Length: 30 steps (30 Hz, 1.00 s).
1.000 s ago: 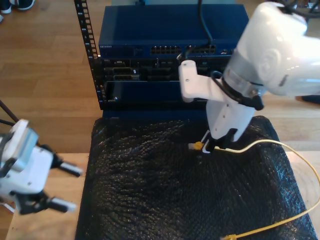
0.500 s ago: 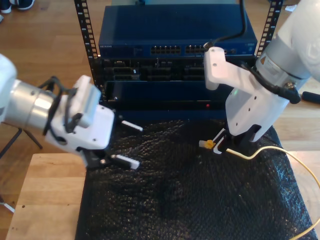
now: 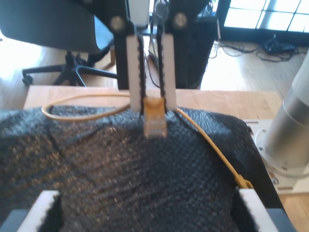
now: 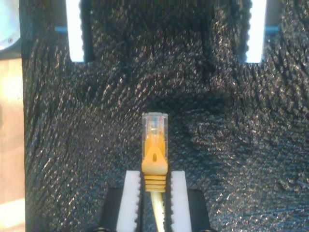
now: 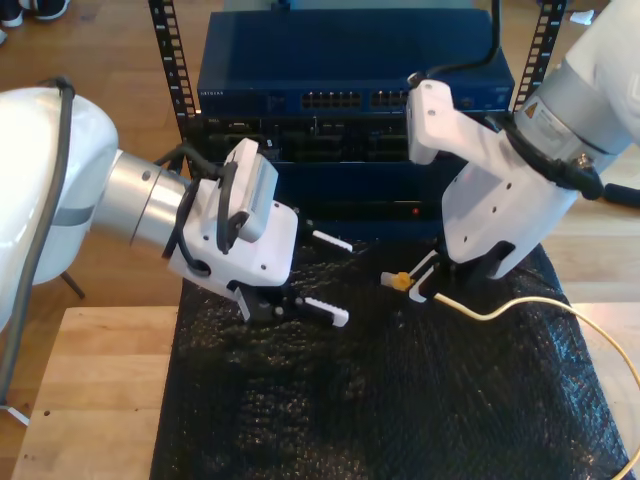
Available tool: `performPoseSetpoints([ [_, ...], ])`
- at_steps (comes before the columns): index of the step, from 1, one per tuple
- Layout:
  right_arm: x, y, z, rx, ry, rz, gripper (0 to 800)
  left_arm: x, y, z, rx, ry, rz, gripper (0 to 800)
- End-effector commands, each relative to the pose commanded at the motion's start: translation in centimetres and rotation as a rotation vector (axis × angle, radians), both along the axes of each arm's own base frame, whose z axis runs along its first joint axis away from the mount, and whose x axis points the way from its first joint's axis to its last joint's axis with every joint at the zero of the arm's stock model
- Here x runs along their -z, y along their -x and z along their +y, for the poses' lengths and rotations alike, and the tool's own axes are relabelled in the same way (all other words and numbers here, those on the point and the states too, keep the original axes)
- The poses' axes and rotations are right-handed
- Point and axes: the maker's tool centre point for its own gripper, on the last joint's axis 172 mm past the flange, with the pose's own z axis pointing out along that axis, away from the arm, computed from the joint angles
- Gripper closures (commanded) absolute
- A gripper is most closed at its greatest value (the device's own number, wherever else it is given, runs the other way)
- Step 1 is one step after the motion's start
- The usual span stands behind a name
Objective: Grab the cable and plug it in
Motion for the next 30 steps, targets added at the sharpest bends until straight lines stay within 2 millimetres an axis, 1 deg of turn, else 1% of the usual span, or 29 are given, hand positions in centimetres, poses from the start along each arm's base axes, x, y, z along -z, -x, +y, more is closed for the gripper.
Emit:
performPoseSetpoints([
  [2,-0.2,0.0,0.4,0.003,-0.016,0.004,796,-0.4,0.1,-0.3,0.006,0.017,0.004,18],
  [5,-0.4,0.1,0.6,0.006,-0.028,0.006,796,-0.5,0.7,-0.5,0.024,0.037,0.027,64],
  [6,-0.4,0.1,0.7,0.004,-0.028,0.006,796,-0.6,0.8,-0.6,0.029,0.039,0.030,99],
  [8,-0.4,0.1,0.7,0.004,-0.028,0.006,796,-0.6,0.9,-0.5,0.029,0.041,0.033,200],
  [10,-0.3,0.1,0.6,0.006,-0.029,0.008,796,-0.7,1.0,-0.6,0.033,0.043,0.035,224],
  [12,-0.3,0.1,0.7,0.006,-0.029,0.009,796,-0.8,1.2,-0.6,0.038,0.047,0.038,290],
  [13,-0.3,0.1,0.6,0.006,-0.029,0.008,796,-0.8,1.1,-0.6,0.037,0.047,0.038,309],
  [15,-0.4,0.1,0.7,0.007,-0.029,0.007,796,-0.8,1.1,-0.6,0.037,0.047,0.038,311],
  [18,-0.4,0.1,0.7,0.006,-0.029,0.007,796,-1.0,1.1,-0.7,0.033,0.058,0.038,353],
  [30,-0.7,0.2,1.4,0.006,-0.052,0.014,796,-1.2,0.9,-0.8,0.028,0.067,0.038,363],
])
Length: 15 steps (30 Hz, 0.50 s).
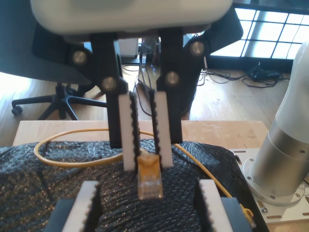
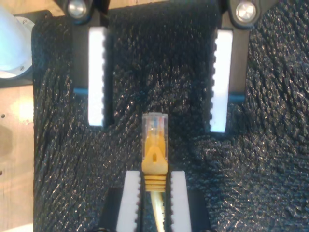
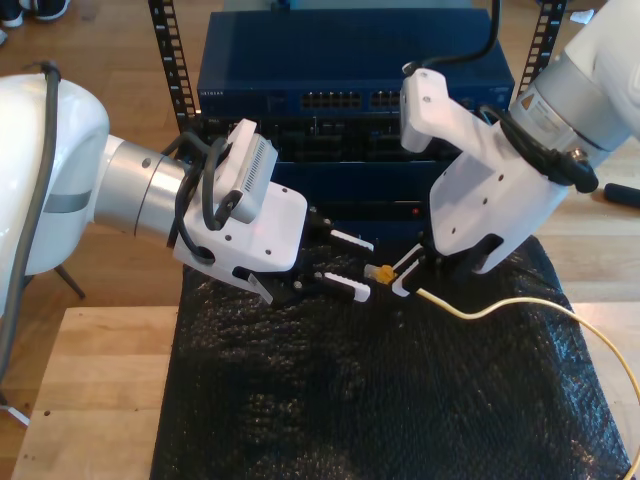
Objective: Grab the cable and plug it in
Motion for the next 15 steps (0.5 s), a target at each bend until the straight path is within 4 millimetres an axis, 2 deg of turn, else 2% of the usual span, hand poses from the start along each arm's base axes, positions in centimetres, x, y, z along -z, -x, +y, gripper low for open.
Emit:
performPoseSetpoints([
  [10,0.03,-0.02,0.08,0.000,-0.001,0.001,796,-0.04,-0.07,0.01,-0.001,0.000,-0.004,437],
  [15,-0.01,0.03,0.25,0.000,-0.008,0.005,796,-0.04,-0.07,0.01,-0.001,0.000,-0.004,498],
])
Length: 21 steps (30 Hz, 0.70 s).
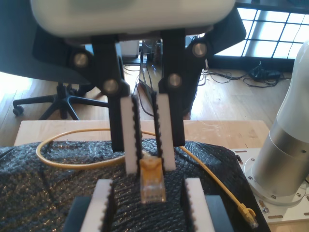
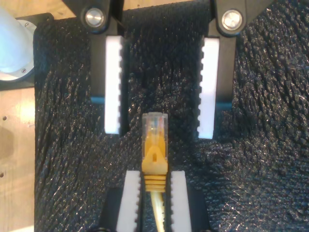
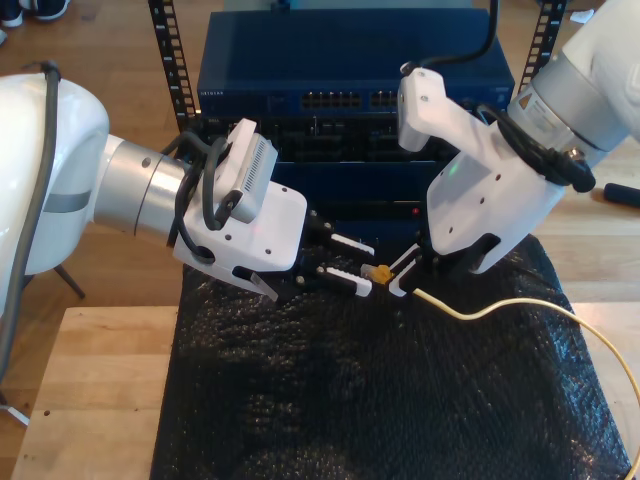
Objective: Grab the cable and plug it in
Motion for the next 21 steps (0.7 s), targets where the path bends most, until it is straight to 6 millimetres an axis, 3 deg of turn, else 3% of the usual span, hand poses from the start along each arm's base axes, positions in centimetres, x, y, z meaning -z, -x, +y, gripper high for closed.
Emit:
performPoseSetpoints([
  [4,-0.15,0.01,0.38,0.002,-0.017,0.006,796,-0.02,-0.06,0.00,-0.003,0.000,0.002,567],
  [10,-0.60,-0.22,0.49,0.004,-0.022,-0.003,791,0.17,-0.09,0.04,-0.006,-0.003,0.004,766],
  [16,-0.80,-0.31,0.51,0.004,-0.023,-0.008,750,0.11,-0.12,0.05,-0.007,-0.003,0.003,793],
  [17,-0.73,-0.28,0.50,0.004,-0.023,-0.006,670,0.07,-0.23,0.11,-0.009,-0.004,0.001,793],
  [19,-0.59,-0.14,0.54,-0.001,-0.022,-0.004,408,0.01,-0.30,0.16,-0.011,-0.004,0.000,793],
  [21,-0.56,-0.10,0.50,-0.006,-0.021,-0.008,237,-0.02,-0.35,0.27,-0.013,-0.005,0.000,793],
])
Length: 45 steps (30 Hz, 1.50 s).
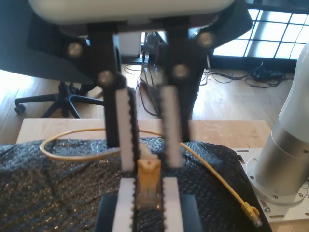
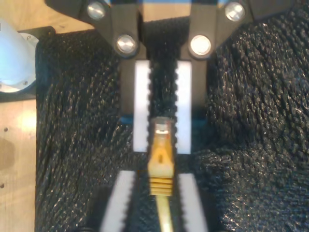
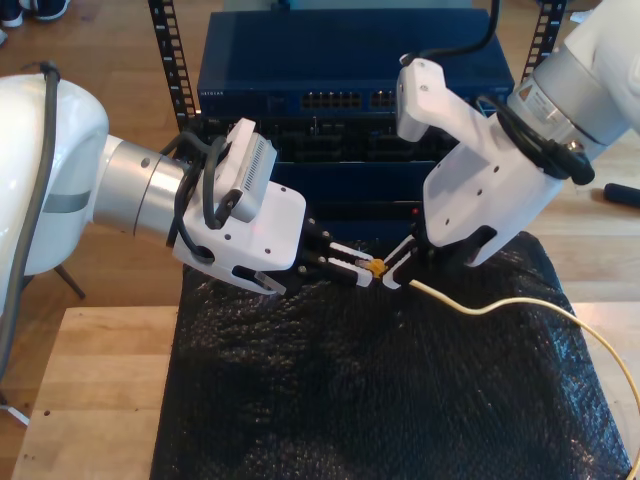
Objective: Grab the cable and plug it in
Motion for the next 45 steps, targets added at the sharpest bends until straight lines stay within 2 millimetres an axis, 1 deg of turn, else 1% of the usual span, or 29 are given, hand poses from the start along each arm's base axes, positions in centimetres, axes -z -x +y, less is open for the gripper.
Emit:
performPoseSetpoints([
  [1,0.0,0.0,-0.1,-0.011,-0.001,-0.009,182,0.0,-0.1,0.2,-0.009,0.000,0.008,793],
  [3,0.0,-0.1,-0.2,-0.036,-0.005,-0.033,122,0.0,-0.8,1.1,-0.051,-0.006,0.049,794],
  [5,-0.2,-0.2,-0.4,-0.057,-0.009,-0.057,18,0.1,-1.3,1.9,-0.096,-0.012,0.119,794],
  [6,-0.2,-0.4,-0.6,-0.071,-0.007,-0.076,0,0.3,-1.4,2.1,-0.110,-0.016,0.150,794],
  [8,-0.5,-0.5,-0.7,-0.101,-0.013,-0.109,0,0.2,-1.9,2.5,-0.122,-0.014,0.184,794],
  [11,-0.7,-1.1,-1.1,-0.110,-0.019,-0.132,0,0.5,-1.6,2.6,-0.100,0.001,0.224,794],
  [14,-0.8,-1.1,-1.1,-0.110,-0.019,-0.134,0,0.9,-1.3,3.1,-0.088,0.024,0.279,794],
  [18,-0.6,-1.0,-1.5,-0.131,-0.015,-0.153,0,0.2,-0.7,3.2,-0.060,0.048,0.376,794],
  [20,-1.2,-0.7,-1.5,-0.172,-0.019,-0.199,0,0.1,-0.4,3.5,-0.052,0.064,0.441,793],
  [23,-2.4,-0.4,-1.6,-0.219,-0.028,-0.279,0,-0.4,-1.3,4.1,-0.065,0.134,0.493,792],
  [25,-3.3,-1.2,-1.8,-0.216,-0.027,-0.347,0,-1.3,-1.4,4.0,-0.055,0.181,0.509,792],
  [27,-3.4,-1.8,-2.0,-0.199,-0.024,-0.394,0,-1.9,-1.3,3.8,-0.042,0.211,0.519,792],
  [31,-4.3,-2.4,-2.1,-0.192,-0.023,-0.493,0,-2.1,-1.8,4.5,-0.057,0.246,0.533,792],
  [33,-5.1,-2.3,-1.7,-0.173,-0.050,-0.526,0,-2.2,-1.8,4.5,-0.052,0.259,0.546,792],
  [35,-5.8,-2.5,-1.4,-0.156,-0.075,-0.565,0,-2.7,-1.6,4.4,-0.034,0.285,0.558,792],
  [38,-6.4,-2.4,-0.8,-0.185,-0.096,-0.628,0,-3.2,-1.6,4.6,-0.019,0.330,0.590,778],
  [41,-6.8,-2.5,-0.4,-0.193,-0.109,-0.644,0,-3.2,-2.1,5.2,-0.025,0.369,0.623,778],
  [45,-7.1,-1.7,1.0,-0.231,-0.133,-0.653,0,-3.6,-2.1,5.4,-0.009,0.399,0.640,779],
])
